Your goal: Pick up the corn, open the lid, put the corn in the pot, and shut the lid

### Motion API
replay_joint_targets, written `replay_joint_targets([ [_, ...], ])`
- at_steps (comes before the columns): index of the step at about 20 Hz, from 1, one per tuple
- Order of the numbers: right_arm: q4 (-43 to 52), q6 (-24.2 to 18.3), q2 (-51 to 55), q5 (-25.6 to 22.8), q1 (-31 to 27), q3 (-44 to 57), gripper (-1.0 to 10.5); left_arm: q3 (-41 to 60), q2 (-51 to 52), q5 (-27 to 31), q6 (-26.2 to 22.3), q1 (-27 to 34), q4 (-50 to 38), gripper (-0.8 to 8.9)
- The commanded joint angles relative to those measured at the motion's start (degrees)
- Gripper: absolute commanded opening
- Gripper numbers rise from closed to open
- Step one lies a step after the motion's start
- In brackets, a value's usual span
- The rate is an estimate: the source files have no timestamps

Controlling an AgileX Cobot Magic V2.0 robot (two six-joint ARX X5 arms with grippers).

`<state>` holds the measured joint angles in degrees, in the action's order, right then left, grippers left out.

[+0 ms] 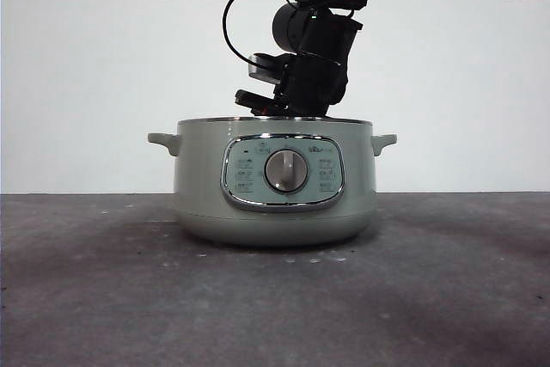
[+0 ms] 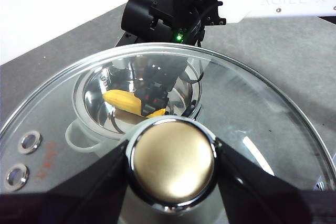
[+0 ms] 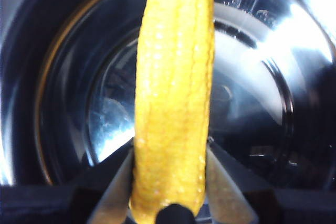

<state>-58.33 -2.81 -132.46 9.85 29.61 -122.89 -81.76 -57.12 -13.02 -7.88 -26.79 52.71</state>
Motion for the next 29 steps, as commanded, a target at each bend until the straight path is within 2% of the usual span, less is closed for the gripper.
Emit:
replay_joint_targets([
  [1,-1.05,-0.24,-1.77,-0.42,0.26,0.48,0.1,-0.68,0.87,-0.44,0.17,0.13,-2.08,-0.08],
  [2,-1.07,-0.17,-1.77,-0.44,0.39,0.37,1.0,-0.68,0.87,-0.44,0.17,0.13,-1.51,-0.08],
  [4,-1.62,0.44,-1.77,-0.42,0.46,-0.74,3.9,-0.68,0.87,-0.44,0.17,0.13,-1.11,-0.08],
  [5,-1.81,1.05,-1.75,-0.42,0.63,-1.81,4.9,-0.68,0.87,-0.44,0.17,0.13,-1.16,-0.08],
  [8,-6.58,1.14,-1.73,-0.44,0.85,-9.16,5.0,-0.68,0.87,-0.44,0.20,0.13,-1.14,-0.08],
  [12,-20.59,1.16,-1.73,-0.48,0.81,-24.46,5.0,-0.68,0.87,-0.44,0.20,0.13,-1.31,-0.08],
  [13,-20.72,2.21,-1.14,-0.35,0.81,-26.77,4.9,-0.68,0.85,-0.44,0.17,0.13,-1.68,-0.08],
  [18,-20.83,4.39,9.62,-0.48,0.81,-27.12,4.6,-0.68,-0.20,-0.44,0.11,0.13,-4.15,-0.08],
  [23,-20.83,4.70,24.72,-0.92,0.83,-22.01,4.6,-0.68,-4.83,-0.46,-0.68,0.11,-7.13,-0.08],
  [29,-20.81,3.91,50.60,-0.90,1.57,2.21,4.6,-0.72,-15.47,-1.05,-2.01,0.11,-18.29,-0.09],
])
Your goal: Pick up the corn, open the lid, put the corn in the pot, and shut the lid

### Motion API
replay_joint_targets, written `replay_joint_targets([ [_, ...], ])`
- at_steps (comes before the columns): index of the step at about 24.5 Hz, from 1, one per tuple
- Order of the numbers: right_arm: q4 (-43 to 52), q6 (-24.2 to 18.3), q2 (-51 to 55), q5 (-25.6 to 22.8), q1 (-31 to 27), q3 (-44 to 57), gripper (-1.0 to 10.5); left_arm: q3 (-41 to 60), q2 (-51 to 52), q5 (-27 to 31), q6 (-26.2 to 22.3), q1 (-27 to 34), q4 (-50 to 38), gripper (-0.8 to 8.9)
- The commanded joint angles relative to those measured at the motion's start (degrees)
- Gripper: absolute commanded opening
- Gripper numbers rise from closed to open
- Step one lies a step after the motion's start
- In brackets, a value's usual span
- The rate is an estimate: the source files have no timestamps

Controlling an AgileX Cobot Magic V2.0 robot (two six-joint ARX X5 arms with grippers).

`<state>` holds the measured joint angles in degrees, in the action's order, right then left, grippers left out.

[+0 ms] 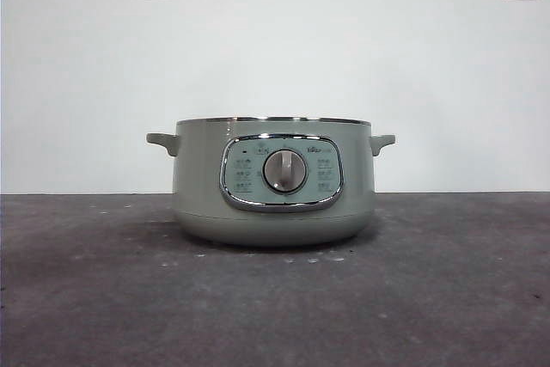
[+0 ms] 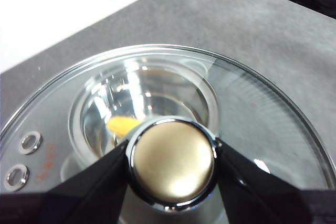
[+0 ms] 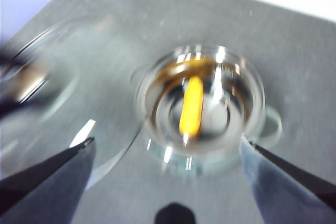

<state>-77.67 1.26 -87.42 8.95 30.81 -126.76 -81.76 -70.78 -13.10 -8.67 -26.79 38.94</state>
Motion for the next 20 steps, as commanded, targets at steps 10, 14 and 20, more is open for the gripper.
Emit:
replay_joint_targets([
  [10,-1.46,4.94,37.94,-0.02,0.37,38.77,4.6,-1.62,-19.98,-1.86,-2.10,0.11,-19.02,-0.09],
  [14,-1.46,8.28,47.06,0.00,0.37,47.50,4.6,-7.50,-27.12,-1.86,-2.05,0.07,-18.88,-0.09],
  [20,-1.46,9.25,50.86,-0.20,0.37,53.05,4.6,-13.97,-32.98,-1.86,-1.84,-0.70,-18.05,-0.08],
])
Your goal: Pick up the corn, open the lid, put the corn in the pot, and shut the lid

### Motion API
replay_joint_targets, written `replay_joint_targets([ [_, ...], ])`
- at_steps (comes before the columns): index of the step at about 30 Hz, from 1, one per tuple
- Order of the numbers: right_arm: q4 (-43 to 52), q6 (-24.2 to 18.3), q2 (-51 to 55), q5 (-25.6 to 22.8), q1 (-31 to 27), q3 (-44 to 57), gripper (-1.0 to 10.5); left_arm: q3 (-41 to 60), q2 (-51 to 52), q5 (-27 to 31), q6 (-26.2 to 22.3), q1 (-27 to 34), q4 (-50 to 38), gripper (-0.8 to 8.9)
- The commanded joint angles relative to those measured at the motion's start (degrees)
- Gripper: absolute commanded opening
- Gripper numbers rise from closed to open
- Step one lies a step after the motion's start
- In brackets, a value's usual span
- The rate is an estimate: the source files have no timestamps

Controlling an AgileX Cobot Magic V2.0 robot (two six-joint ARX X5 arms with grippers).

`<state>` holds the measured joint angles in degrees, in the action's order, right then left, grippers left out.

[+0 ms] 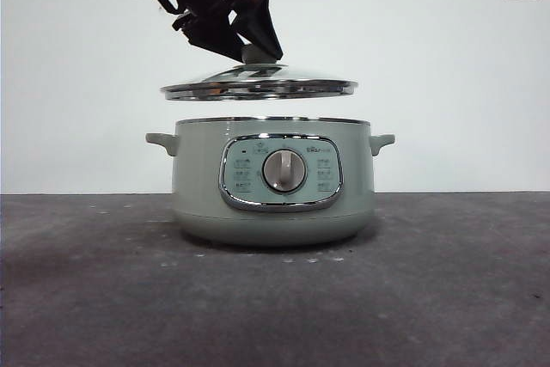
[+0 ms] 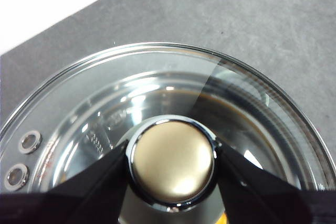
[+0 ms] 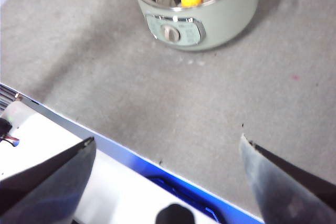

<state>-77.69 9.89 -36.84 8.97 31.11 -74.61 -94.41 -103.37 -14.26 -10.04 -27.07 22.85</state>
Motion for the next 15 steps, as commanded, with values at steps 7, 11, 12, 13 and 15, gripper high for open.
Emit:
replay_joint_targets([
  [7,-1.44,0.42,0.28,-2.64,0.07,1.79,4.6,-1.31,-2.51,-0.72,-0.44,-0.79,-2.47,-0.09],
  [11,-1.44,0.39,0.28,-3.10,0.07,1.79,4.6,-1.31,-2.86,-0.70,-0.44,-1.33,-2.82,-0.08],
  [12,-1.44,0.42,0.28,-3.10,0.07,1.79,4.6,-1.31,-2.95,-0.70,-0.44,-1.42,-2.91,-0.09],
  [13,-1.44,0.42,0.28,-3.10,0.07,1.79,4.6,-1.31,-3.06,-0.70,-0.44,-1.44,-2.97,-0.09],
  [15,-1.44,0.42,0.28,-3.10,0.07,1.79,4.6,-1.31,-3.45,-0.70,-0.39,-1.44,-2.95,-0.09],
])
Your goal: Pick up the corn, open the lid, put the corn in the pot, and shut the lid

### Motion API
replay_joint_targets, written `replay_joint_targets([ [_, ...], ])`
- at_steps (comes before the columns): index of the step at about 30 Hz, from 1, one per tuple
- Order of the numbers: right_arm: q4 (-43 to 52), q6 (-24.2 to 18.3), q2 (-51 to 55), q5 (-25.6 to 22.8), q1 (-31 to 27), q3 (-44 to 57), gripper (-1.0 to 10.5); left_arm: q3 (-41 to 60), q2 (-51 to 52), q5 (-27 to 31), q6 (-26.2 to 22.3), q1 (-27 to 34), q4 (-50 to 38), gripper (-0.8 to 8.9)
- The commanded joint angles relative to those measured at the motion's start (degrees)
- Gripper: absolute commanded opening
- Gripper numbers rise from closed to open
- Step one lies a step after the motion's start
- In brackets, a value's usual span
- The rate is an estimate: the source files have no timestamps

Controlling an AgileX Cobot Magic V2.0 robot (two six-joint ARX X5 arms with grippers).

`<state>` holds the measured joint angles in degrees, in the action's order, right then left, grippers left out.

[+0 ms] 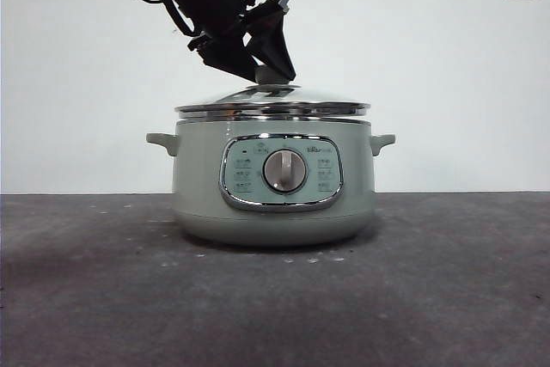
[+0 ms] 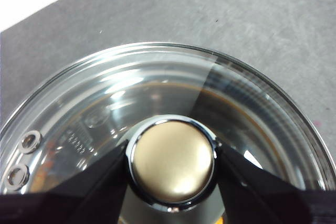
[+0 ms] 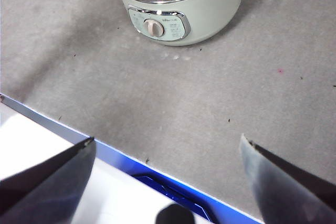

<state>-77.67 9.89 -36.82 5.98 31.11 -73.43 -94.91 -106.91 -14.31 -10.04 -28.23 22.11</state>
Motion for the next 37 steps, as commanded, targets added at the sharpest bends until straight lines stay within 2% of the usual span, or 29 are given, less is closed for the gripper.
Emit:
replay_joint_targets([
  [1,-1.46,0.39,0.28,-0.11,0.07,0.61,4.6,-0.81,-0.09,-0.66,-0.15,-0.28,-2.08,-0.09],
  [15,-1.46,-0.02,0.31,-0.48,0.07,0.61,4.6,-0.81,-1.88,-0.50,0.57,-0.28,0.74,-0.09],
  [19,-1.46,0.00,0.31,-0.46,0.07,0.61,4.6,-0.81,-1.88,1.97,-0.31,-0.15,0.79,-0.09],
  [37,-1.46,-0.04,0.31,-1.16,0.07,0.61,4.6,-0.81,-1.90,0.33,-0.39,-0.35,-1.81,-0.09],
])
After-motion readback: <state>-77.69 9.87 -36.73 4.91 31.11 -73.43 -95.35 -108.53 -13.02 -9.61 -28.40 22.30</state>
